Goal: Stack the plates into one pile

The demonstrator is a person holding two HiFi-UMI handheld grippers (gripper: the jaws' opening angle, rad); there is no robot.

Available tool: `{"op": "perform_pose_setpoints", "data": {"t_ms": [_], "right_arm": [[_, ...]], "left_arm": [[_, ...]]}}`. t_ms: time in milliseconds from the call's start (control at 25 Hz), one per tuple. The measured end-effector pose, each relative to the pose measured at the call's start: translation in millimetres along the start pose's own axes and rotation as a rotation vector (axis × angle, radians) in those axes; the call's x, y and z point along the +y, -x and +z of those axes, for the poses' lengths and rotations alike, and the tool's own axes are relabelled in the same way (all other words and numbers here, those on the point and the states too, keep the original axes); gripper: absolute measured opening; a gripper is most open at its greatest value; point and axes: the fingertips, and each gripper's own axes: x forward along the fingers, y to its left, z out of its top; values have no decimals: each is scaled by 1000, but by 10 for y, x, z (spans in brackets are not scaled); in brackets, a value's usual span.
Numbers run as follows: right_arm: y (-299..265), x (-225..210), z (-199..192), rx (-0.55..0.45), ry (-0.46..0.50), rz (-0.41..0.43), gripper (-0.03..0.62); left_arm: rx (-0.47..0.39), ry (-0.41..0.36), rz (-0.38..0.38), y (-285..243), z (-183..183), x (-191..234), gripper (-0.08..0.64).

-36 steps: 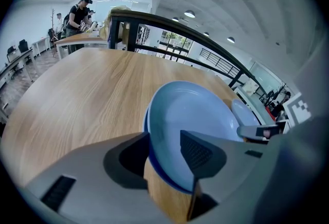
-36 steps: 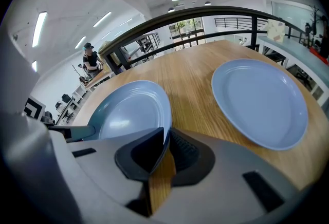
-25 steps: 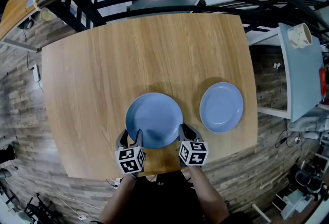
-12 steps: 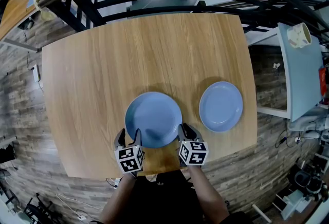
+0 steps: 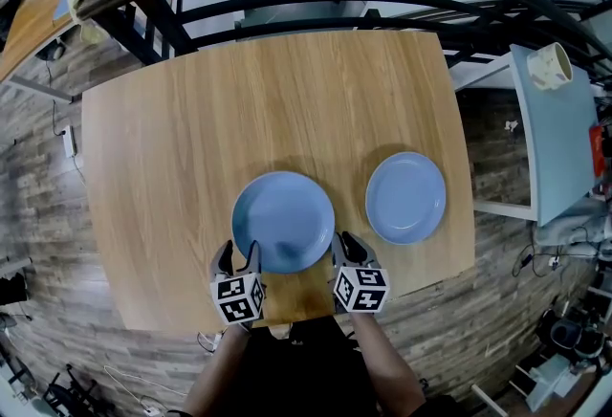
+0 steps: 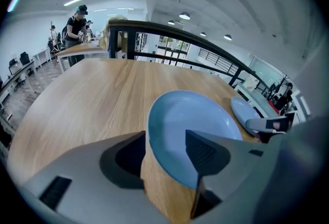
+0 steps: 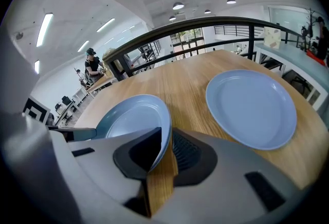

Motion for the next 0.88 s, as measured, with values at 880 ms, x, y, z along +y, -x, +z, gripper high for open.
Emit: {"op": "perform_pose_setpoints", "data": {"t_ms": [880], "right_arm": [[844,592,471,-257,42,120,38]], "left_arm": [[-397,-76,-184,1117,698,-588,23]]}}
